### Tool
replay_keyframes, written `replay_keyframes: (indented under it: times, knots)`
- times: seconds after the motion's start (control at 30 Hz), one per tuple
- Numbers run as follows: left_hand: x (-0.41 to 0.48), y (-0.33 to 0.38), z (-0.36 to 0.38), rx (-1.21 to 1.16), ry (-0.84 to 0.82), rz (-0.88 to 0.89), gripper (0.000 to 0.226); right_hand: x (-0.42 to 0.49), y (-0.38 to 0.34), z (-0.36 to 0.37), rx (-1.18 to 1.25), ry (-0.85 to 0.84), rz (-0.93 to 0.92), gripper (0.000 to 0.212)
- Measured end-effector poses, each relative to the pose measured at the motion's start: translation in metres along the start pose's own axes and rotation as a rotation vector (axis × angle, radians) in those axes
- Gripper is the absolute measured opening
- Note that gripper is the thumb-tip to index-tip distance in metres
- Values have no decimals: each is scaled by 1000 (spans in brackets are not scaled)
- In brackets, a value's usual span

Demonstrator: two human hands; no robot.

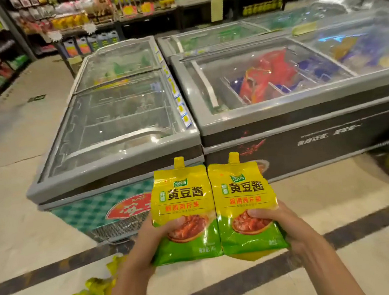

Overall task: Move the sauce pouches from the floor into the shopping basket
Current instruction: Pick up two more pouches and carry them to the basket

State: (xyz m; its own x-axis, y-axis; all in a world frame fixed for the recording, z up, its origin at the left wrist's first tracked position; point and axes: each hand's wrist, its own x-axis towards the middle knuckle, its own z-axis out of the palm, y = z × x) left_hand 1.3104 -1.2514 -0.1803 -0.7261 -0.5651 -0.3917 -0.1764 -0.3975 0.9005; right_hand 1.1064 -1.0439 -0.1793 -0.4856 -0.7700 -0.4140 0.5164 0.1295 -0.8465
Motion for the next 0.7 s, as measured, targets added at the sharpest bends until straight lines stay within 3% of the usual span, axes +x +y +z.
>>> replay_keyframes:
  times: [0.1,0.27,0.43,0.7]
  knots:
    - [34,4,64,85,-156,-26,100,-22,-7,-59,82,115,-44,100]
    - [98,0,164,210,-342,-100,109,-62,-8,-139,217,368,-119,86]
    - [153,-9,264,226,-547,-150,107,-87,-13,-198,343,589,-200,100]
    - [269,2,386,268,-814,-197,111,-53,-53,-270,465,792,-275,111]
